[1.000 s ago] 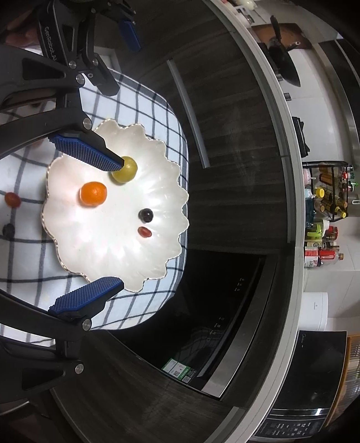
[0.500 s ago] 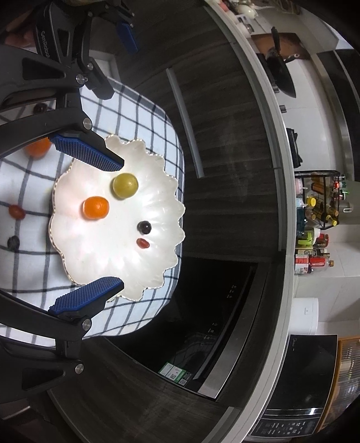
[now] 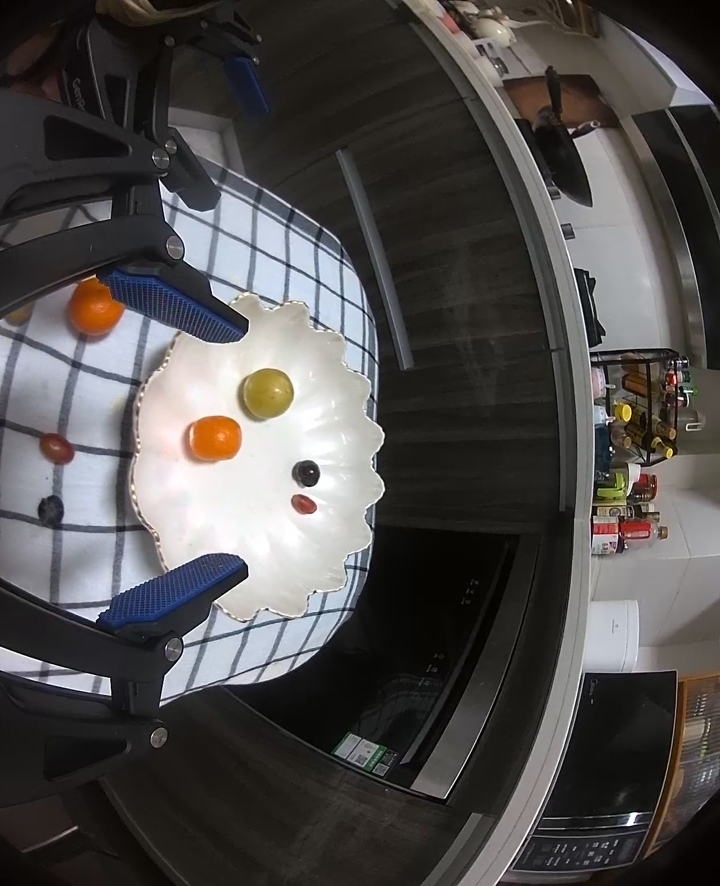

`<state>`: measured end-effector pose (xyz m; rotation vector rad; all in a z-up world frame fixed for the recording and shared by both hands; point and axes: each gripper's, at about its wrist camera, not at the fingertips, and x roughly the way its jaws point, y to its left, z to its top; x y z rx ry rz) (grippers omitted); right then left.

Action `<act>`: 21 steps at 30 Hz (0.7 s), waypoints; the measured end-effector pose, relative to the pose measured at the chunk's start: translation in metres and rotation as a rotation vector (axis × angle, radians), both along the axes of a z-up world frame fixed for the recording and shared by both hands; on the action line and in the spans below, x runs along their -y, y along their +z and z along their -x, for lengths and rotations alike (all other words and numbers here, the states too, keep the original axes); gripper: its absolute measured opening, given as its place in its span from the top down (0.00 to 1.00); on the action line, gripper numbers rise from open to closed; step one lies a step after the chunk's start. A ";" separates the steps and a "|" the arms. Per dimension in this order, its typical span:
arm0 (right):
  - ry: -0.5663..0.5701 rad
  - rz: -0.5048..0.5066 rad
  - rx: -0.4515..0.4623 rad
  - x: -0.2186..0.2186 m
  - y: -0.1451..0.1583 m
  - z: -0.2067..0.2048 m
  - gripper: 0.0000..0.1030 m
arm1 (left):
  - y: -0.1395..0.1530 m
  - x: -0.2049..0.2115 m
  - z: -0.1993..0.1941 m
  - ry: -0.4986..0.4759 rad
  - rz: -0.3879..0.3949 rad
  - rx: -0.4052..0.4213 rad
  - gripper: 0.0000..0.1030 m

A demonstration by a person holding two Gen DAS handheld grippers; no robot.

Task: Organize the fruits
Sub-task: 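Withdraw both tools from the bowl toward the remaining fruits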

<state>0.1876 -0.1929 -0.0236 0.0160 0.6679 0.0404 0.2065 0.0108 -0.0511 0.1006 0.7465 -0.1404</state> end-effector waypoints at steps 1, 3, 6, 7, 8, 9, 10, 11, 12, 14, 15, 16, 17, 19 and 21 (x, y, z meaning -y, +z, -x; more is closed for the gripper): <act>0.002 0.004 -0.004 -0.001 -0.002 0.001 0.23 | -0.002 -0.001 0.002 0.000 0.001 0.001 0.03; 0.005 0.010 -0.012 -0.004 -0.005 0.004 0.23 | -0.005 -0.002 0.004 -0.004 0.000 0.000 0.03; 0.006 0.006 -0.026 -0.007 -0.010 0.008 0.23 | -0.009 -0.005 0.010 -0.013 0.004 0.001 0.03; 0.005 0.002 -0.031 -0.008 -0.012 0.010 0.23 | -0.010 -0.006 0.011 -0.015 0.004 0.001 0.03; 0.006 -0.001 -0.034 -0.009 -0.014 0.012 0.23 | -0.011 -0.007 0.013 -0.017 0.006 -0.002 0.03; 0.006 -0.001 -0.039 -0.010 -0.016 0.014 0.23 | -0.012 -0.008 0.014 -0.019 0.009 -0.005 0.03; 0.006 -0.001 -0.041 -0.011 -0.018 0.016 0.23 | -0.014 -0.009 0.015 -0.021 0.013 -0.008 0.03; 0.006 -0.001 -0.043 -0.012 -0.019 0.017 0.23 | -0.016 -0.010 0.017 -0.022 0.014 -0.011 0.03; 0.006 -0.002 -0.046 -0.013 -0.021 0.019 0.23 | -0.018 -0.011 0.018 -0.024 0.016 -0.015 0.03; 0.006 -0.002 -0.050 -0.014 -0.024 0.022 0.23 | -0.021 -0.012 0.022 -0.024 0.018 -0.019 0.03; 0.007 0.000 -0.052 -0.015 -0.026 0.023 0.23 | -0.024 -0.013 0.023 -0.027 0.020 -0.021 0.03; 0.009 0.004 -0.054 -0.016 -0.027 0.025 0.23 | -0.025 -0.014 0.024 -0.029 0.019 -0.023 0.03; 0.010 0.006 -0.056 -0.017 -0.028 0.026 0.23 | -0.027 -0.014 0.026 -0.030 0.016 -0.024 0.04; 0.014 0.013 -0.060 -0.020 -0.032 0.029 0.23 | -0.030 -0.016 0.030 -0.037 0.011 -0.024 0.04; 0.017 0.018 -0.062 -0.022 -0.034 0.032 0.23 | -0.033 -0.016 0.033 -0.049 -0.001 -0.022 0.10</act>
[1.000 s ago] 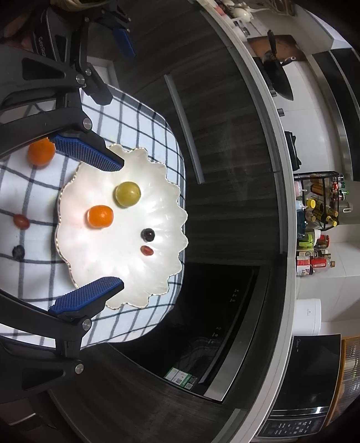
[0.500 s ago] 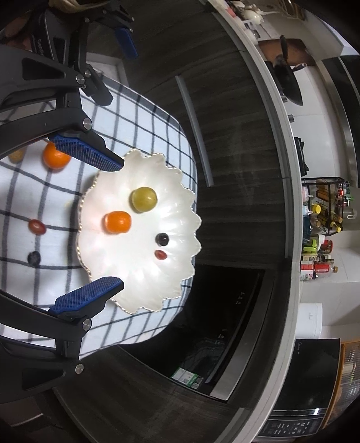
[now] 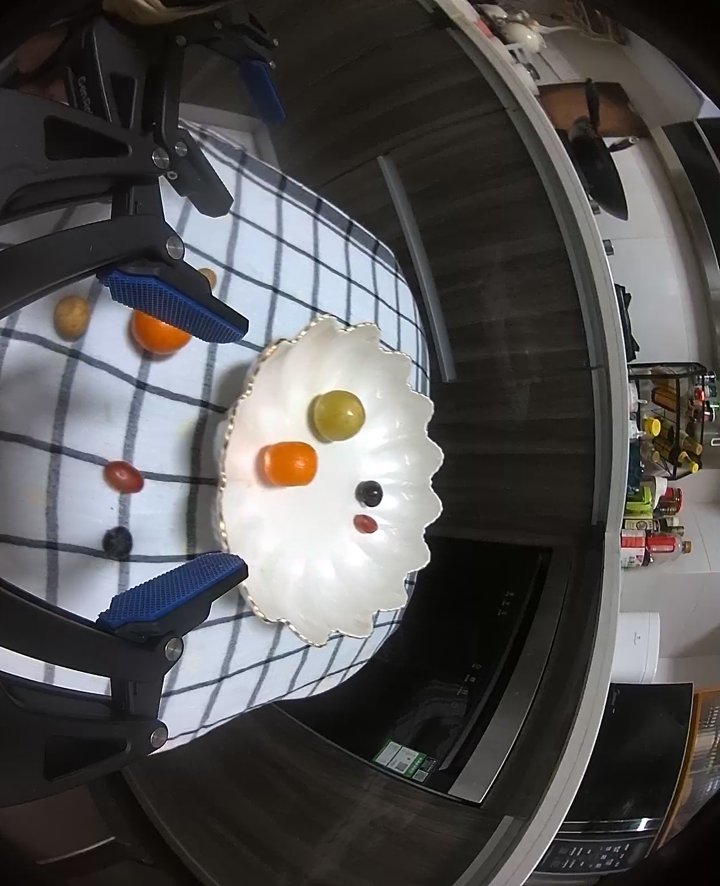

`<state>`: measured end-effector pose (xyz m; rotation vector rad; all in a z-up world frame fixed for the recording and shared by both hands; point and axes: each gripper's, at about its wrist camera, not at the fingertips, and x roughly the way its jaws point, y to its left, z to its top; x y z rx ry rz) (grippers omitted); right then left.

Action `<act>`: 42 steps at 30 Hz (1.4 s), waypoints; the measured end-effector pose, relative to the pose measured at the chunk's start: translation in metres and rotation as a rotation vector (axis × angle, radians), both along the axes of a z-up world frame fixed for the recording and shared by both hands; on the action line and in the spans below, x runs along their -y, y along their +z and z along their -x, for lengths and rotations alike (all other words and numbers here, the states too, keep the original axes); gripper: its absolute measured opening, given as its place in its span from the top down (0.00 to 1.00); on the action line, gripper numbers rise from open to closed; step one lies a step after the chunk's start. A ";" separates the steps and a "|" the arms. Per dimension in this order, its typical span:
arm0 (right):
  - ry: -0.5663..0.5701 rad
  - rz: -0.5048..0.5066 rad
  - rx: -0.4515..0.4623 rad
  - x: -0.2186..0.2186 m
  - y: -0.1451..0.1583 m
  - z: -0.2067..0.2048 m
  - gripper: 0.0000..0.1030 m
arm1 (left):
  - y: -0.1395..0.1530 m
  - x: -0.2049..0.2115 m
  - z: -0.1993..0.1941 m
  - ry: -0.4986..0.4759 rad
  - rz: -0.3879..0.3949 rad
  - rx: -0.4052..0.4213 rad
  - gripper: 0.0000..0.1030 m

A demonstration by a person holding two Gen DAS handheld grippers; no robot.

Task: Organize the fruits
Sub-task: 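Withdraw both tools from the bowl toward the remaining fruits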

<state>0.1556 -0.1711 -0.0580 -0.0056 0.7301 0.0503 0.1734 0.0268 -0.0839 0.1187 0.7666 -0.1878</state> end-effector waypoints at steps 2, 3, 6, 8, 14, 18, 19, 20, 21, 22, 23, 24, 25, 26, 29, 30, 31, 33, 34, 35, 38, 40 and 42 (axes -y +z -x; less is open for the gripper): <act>0.005 0.007 -0.006 -0.003 -0.003 0.004 0.23 | -0.002 0.001 0.005 -0.020 -0.018 0.006 0.11; 0.007 0.009 -0.006 -0.004 -0.004 0.006 0.23 | -0.002 0.001 0.007 -0.028 -0.023 0.009 0.11; 0.013 0.015 -0.008 -0.008 -0.007 0.012 0.23 | -0.005 0.000 0.013 -0.052 -0.038 0.016 0.11; 0.013 0.018 -0.011 -0.011 -0.010 0.017 0.23 | -0.009 -0.002 0.016 -0.067 -0.049 0.019 0.11; 0.020 0.019 -0.030 -0.021 -0.023 0.027 0.23 | -0.018 -0.007 0.021 -0.101 -0.057 0.019 0.15; 0.042 0.031 -0.039 -0.029 -0.032 0.034 0.23 | -0.026 -0.009 0.023 -0.130 -0.060 0.019 0.17; 0.045 0.033 -0.041 -0.031 -0.034 0.035 0.23 | -0.028 -0.009 0.023 -0.137 -0.059 0.017 0.17; 0.046 0.035 -0.042 -0.032 -0.036 0.036 0.23 | -0.030 -0.009 0.023 -0.144 -0.060 0.014 0.18; 0.048 0.039 -0.046 -0.033 -0.038 0.037 0.23 | -0.032 -0.010 0.024 -0.147 -0.060 0.012 0.18; 0.050 0.040 -0.051 -0.034 -0.040 0.038 0.23 | -0.035 -0.010 0.024 -0.154 -0.062 0.009 0.18; 0.051 0.042 -0.054 -0.034 -0.042 0.039 0.23 | -0.037 -0.011 0.024 -0.158 -0.064 0.008 0.18; 0.054 0.046 -0.059 -0.036 -0.044 0.039 0.23 | -0.039 -0.011 0.025 -0.164 -0.066 0.006 0.18; 0.057 0.052 -0.064 -0.037 -0.047 0.040 0.24 | -0.041 -0.011 0.025 -0.170 -0.067 0.004 0.18; 0.060 0.054 -0.069 -0.038 -0.049 0.041 0.24 | -0.043 -0.012 0.026 -0.177 -0.068 0.002 0.18; 0.073 0.061 -0.083 -0.042 -0.055 0.042 0.24 | -0.049 -0.012 0.027 -0.196 -0.072 -0.006 0.18; 0.078 0.065 -0.086 -0.043 -0.057 0.042 0.24 | -0.051 -0.012 0.027 -0.202 -0.075 -0.007 0.18; 0.081 0.067 -0.088 -0.045 -0.058 0.042 0.24 | -0.052 -0.011 0.026 -0.209 -0.080 -0.009 0.19; 0.087 0.071 -0.093 -0.046 -0.060 0.042 0.24 | -0.055 -0.010 0.026 -0.221 -0.086 -0.011 0.20; 0.091 0.071 -0.096 -0.047 -0.061 0.042 0.24 | -0.056 -0.009 0.026 -0.229 -0.090 -0.011 0.20; 0.094 0.070 -0.099 -0.048 -0.062 0.042 0.26 | -0.057 -0.008 0.026 -0.235 -0.093 -0.011 0.21; 0.110 0.073 -0.114 -0.051 -0.066 0.043 0.31 | -0.057 -0.006 0.026 -0.255 -0.097 -0.004 0.23; 0.125 0.073 -0.118 -0.053 -0.067 0.045 0.33 | -0.056 -0.003 0.026 -0.271 -0.109 0.002 0.23; 0.144 0.075 -0.115 -0.057 -0.068 0.048 0.34 | -0.057 -0.001 0.025 -0.283 -0.127 0.007 0.24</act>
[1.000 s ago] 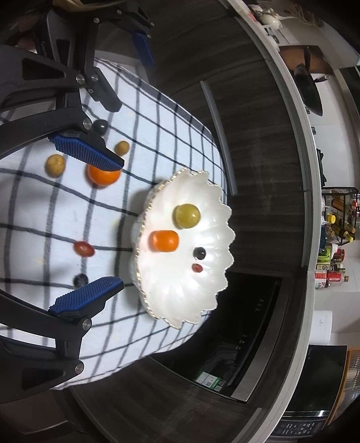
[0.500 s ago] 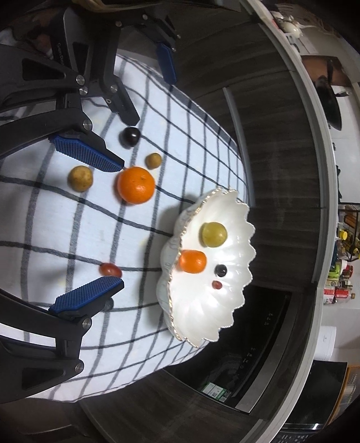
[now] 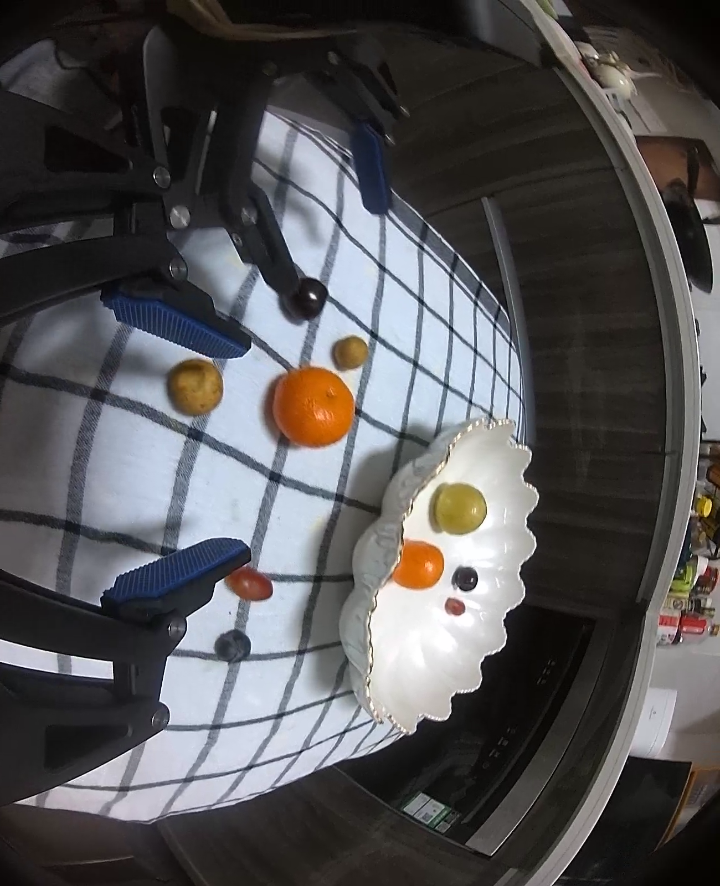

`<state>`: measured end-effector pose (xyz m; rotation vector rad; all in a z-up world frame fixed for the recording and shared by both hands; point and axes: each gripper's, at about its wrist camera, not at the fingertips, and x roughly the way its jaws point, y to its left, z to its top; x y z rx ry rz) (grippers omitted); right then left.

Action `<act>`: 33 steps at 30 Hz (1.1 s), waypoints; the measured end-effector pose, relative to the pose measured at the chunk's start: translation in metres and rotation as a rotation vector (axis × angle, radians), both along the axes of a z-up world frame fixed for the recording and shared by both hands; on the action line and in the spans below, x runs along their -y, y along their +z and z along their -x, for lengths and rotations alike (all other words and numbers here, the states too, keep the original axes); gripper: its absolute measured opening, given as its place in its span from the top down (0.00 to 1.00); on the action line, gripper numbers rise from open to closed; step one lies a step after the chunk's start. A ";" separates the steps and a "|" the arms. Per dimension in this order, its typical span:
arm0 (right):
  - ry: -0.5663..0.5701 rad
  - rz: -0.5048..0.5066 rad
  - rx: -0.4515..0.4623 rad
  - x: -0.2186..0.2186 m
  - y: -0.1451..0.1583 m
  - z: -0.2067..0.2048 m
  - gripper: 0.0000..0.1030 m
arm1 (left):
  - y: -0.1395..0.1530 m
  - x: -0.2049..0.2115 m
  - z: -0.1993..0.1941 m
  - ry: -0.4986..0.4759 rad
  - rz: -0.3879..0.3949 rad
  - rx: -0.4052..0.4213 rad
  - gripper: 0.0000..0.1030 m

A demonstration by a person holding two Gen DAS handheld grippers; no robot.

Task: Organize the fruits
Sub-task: 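Withdraw both tools from the bowl toward the remaining fruits, then grasp the dark plum with the left tool while the right tool grasps the brown potato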

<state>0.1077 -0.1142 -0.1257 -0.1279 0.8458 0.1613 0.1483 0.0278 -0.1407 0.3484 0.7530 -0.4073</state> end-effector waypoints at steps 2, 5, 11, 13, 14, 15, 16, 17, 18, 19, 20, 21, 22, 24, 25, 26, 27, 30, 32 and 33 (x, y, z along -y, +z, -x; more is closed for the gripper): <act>0.012 0.001 0.000 -0.002 0.000 0.001 0.36 | -0.001 0.001 -0.001 -0.006 -0.004 0.000 0.27; 0.028 0.001 -0.013 -0.005 -0.004 0.001 0.40 | -0.004 0.000 -0.004 -0.008 0.000 -0.015 0.30; 0.039 -0.014 -0.053 -0.005 -0.013 -0.001 0.44 | -0.012 0.003 -0.005 -0.014 -0.006 -0.034 0.33; 0.046 -0.012 -0.060 -0.006 -0.015 -0.001 0.45 | -0.016 0.004 -0.006 -0.017 -0.006 -0.042 0.35; 0.049 -0.012 -0.062 -0.007 -0.015 -0.001 0.45 | -0.017 0.005 -0.006 -0.018 -0.006 -0.045 0.35; 0.052 -0.012 -0.063 -0.007 -0.015 -0.001 0.45 | -0.018 0.005 -0.007 -0.019 -0.006 -0.049 0.35; 0.055 -0.011 -0.064 -0.008 -0.016 -0.001 0.45 | -0.019 0.005 -0.008 -0.021 -0.006 -0.053 0.36; 0.057 -0.011 -0.066 -0.008 -0.016 -0.002 0.45 | -0.020 0.005 -0.009 -0.023 -0.007 -0.056 0.37; 0.057 -0.011 -0.069 -0.008 -0.017 -0.002 0.45 | -0.021 0.006 -0.009 -0.025 -0.006 -0.059 0.37; 0.057 -0.013 -0.072 -0.007 -0.018 -0.003 0.45 | -0.021 0.006 -0.010 -0.026 -0.006 -0.061 0.37; 0.057 -0.015 -0.076 -0.007 -0.019 -0.003 0.45 | -0.022 0.007 -0.011 -0.026 -0.004 -0.063 0.38; 0.057 -0.015 -0.080 -0.007 -0.020 -0.004 0.45 | -0.023 0.007 -0.011 -0.025 -0.003 -0.063 0.39; 0.058 -0.016 -0.084 -0.007 -0.021 -0.004 0.45 | -0.023 0.007 -0.012 -0.023 0.000 -0.063 0.39; 0.061 -0.017 -0.090 -0.007 -0.023 -0.005 0.49 | -0.023 0.007 -0.013 -0.017 0.008 -0.064 0.39; 0.065 -0.021 -0.094 -0.007 -0.024 -0.005 0.50 | -0.023 0.007 -0.013 -0.016 0.010 -0.065 0.39; 0.068 -0.023 -0.096 -0.008 -0.025 -0.006 0.51 | -0.023 0.008 -0.014 -0.014 0.013 -0.066 0.40; 0.070 -0.026 -0.099 -0.008 -0.026 -0.006 0.51 | -0.024 0.008 -0.015 -0.014 0.013 -0.067 0.41; 0.076 -0.029 -0.109 -0.009 -0.028 -0.007 0.52 | -0.027 0.010 -0.018 -0.012 0.011 -0.079 0.45; 0.079 -0.032 -0.113 -0.009 -0.030 -0.008 0.52 | -0.029 0.011 -0.019 -0.012 0.011 -0.088 0.48; 0.080 -0.033 -0.116 -0.009 -0.031 -0.008 0.52 | -0.030 0.011 -0.020 -0.012 0.010 -0.093 0.49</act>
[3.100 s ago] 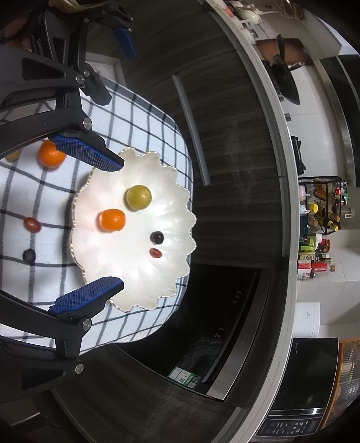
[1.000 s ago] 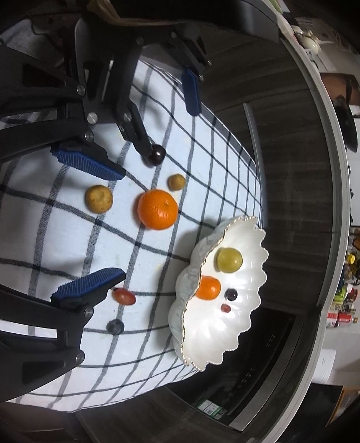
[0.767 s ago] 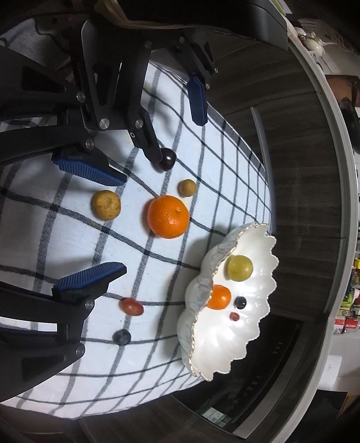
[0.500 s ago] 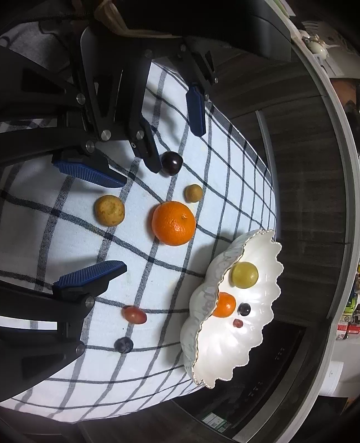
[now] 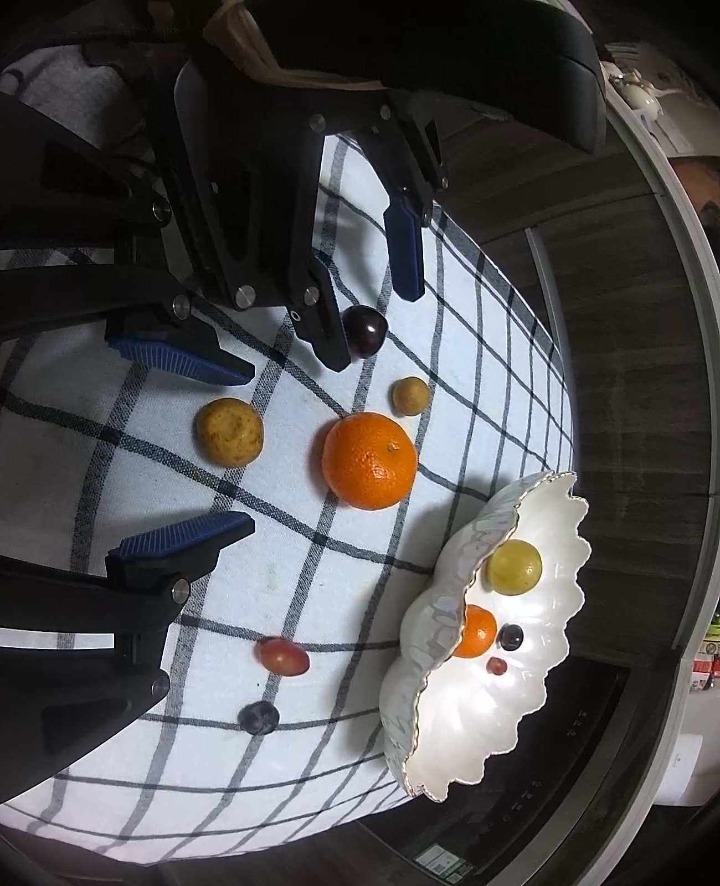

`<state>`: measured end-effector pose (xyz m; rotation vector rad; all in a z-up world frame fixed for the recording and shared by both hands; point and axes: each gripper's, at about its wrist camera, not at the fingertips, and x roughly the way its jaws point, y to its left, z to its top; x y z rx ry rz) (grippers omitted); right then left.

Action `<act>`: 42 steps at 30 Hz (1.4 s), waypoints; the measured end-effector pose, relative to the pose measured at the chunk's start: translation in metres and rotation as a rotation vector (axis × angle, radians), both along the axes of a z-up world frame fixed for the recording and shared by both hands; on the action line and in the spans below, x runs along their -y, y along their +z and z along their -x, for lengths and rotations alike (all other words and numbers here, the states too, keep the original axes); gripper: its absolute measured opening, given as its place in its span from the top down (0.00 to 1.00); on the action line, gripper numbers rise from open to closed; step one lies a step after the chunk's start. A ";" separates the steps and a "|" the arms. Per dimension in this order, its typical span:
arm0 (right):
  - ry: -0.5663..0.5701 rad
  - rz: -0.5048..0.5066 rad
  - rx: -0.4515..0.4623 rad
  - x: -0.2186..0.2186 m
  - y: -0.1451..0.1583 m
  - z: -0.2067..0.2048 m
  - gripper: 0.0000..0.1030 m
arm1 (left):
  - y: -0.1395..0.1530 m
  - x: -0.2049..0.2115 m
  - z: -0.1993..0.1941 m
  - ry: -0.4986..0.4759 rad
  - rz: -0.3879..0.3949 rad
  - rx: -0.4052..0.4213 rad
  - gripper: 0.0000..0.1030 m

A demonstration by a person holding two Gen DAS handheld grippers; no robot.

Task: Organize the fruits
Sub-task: 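Grasp the dark plum with the left tool while the right tool grasps the brown potato, then carry the plum and brown potato over the white bowl with both tools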

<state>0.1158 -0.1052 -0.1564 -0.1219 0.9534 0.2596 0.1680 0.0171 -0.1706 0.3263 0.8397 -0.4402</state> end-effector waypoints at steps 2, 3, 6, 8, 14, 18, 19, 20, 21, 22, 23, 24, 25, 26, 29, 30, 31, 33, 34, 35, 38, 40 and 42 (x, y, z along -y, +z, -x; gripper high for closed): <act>0.001 -0.003 -0.007 0.000 -0.002 -0.001 0.52 | -0.003 0.000 -0.001 0.003 -0.002 -0.010 0.52; 0.002 -0.004 -0.009 0.000 -0.003 -0.001 0.52 | -0.004 0.000 -0.001 0.004 -0.003 -0.014 0.53; 0.004 -0.007 -0.016 -0.001 -0.006 -0.002 0.54 | -0.007 0.000 -0.001 0.005 0.002 -0.018 0.55; 0.007 -0.013 -0.024 -0.001 -0.007 -0.003 0.58 | -0.007 -0.001 -0.001 0.005 0.008 -0.023 0.55; 0.001 -0.027 -0.049 -0.001 -0.011 -0.006 0.66 | -0.008 -0.001 -0.002 0.003 0.030 -0.026 0.64; 0.013 -0.040 -0.049 -0.003 -0.011 -0.006 0.72 | -0.008 -0.001 -0.001 0.004 0.038 -0.025 0.68; 0.013 -0.042 -0.049 -0.003 -0.011 -0.006 0.72 | -0.008 -0.001 -0.001 0.008 0.037 -0.024 0.69; 0.013 -0.046 -0.050 -0.003 -0.011 -0.006 0.72 | -0.008 -0.001 -0.001 0.011 0.035 -0.023 0.72; 0.012 -0.049 -0.050 -0.002 -0.011 -0.006 0.72 | -0.007 -0.002 -0.001 0.014 0.035 -0.023 0.72; 0.009 -0.051 -0.052 -0.002 -0.011 -0.006 0.72 | -0.007 -0.002 -0.001 0.016 0.037 -0.026 0.72; 0.007 -0.052 -0.052 -0.001 -0.011 -0.006 0.72 | -0.007 -0.002 -0.001 0.017 0.036 -0.026 0.72; 0.004 -0.053 -0.053 -0.001 -0.011 -0.006 0.72 | -0.007 -0.002 -0.001 0.019 0.034 -0.025 0.73; 0.002 -0.054 -0.054 0.000 -0.011 -0.006 0.72 | -0.007 -0.002 0.000 0.021 0.031 -0.026 0.73; 0.000 -0.056 -0.055 0.000 -0.010 -0.006 0.72 | -0.006 -0.002 0.000 0.023 0.029 -0.026 0.73; -0.006 -0.059 -0.053 0.003 -0.009 -0.006 0.72 | -0.005 -0.003 0.001 0.036 0.025 -0.028 0.73; -0.008 -0.060 -0.052 0.003 -0.008 -0.007 0.72 | -0.004 -0.003 0.001 0.039 0.025 -0.028 0.73; -0.011 -0.061 -0.052 0.004 -0.008 -0.007 0.72 | -0.004 -0.004 0.002 0.043 0.025 -0.028 0.73; -0.017 -0.061 -0.048 0.006 -0.006 -0.007 0.72 | -0.001 -0.004 0.003 0.050 0.022 -0.023 0.73; -0.019 -0.061 -0.045 0.006 -0.005 -0.007 0.72 | 0.001 -0.005 0.004 0.053 0.023 -0.020 0.73; -0.022 -0.062 -0.042 0.007 -0.004 -0.007 0.72 | 0.002 -0.005 0.004 0.056 0.023 -0.019 0.73; -0.023 -0.061 -0.034 0.008 -0.001 -0.007 0.72 | 0.006 -0.006 0.006 0.065 0.022 -0.013 0.73; -0.026 -0.063 -0.026 0.009 0.002 -0.006 0.72 | 0.009 -0.006 0.007 0.069 0.022 -0.011 0.73; -0.029 -0.065 -0.018 0.010 0.006 -0.006 0.72 | 0.012 -0.006 0.009 0.072 0.021 -0.007 0.73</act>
